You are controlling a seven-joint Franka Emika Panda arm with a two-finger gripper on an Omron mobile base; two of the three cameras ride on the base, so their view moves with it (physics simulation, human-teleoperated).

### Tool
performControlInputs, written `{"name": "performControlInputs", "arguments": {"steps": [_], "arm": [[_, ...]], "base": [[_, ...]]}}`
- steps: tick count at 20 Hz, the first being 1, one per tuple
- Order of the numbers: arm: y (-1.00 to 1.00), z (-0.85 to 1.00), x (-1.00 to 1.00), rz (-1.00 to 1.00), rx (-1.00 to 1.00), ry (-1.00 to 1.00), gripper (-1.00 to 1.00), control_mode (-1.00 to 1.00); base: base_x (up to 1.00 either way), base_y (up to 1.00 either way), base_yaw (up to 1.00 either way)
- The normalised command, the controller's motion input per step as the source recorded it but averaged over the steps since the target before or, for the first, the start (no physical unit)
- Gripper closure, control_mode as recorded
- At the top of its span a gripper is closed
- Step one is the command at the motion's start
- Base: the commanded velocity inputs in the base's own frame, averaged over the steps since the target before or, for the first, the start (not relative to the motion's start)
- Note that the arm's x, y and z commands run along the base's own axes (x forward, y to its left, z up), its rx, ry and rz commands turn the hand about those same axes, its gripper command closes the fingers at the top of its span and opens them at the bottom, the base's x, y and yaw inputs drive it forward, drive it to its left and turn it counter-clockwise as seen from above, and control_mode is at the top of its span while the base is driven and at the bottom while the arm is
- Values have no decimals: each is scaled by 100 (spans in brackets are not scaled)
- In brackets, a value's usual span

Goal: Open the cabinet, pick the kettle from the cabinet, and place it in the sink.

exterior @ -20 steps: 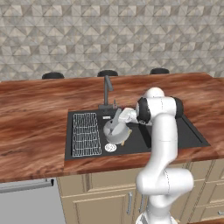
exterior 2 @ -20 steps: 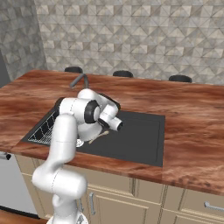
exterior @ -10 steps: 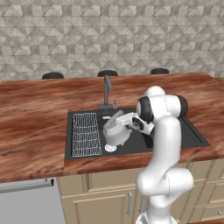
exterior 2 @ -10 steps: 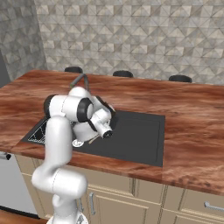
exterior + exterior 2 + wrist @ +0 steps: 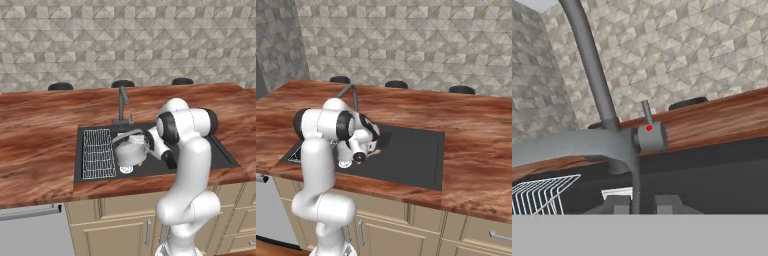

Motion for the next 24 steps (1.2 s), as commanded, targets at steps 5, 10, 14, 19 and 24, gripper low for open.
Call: {"name": "performControlInputs", "arguments": {"steps": [5,10,14,19,24], "arm": [[0,-25,-37,-23,0,4,100,-100],[0,-31,-30,-16,-2,1,100,-100],[2,-19,-30,-15,0,1,100,-100],[12,-13,-41,-19,-1,3,100,-100],[22,-13,-48,-21,-5,0,-100,-100]], "base": [[0,0,0],[0,0,0],[0,0,0],[0,0,0],[0,0,0]]}}
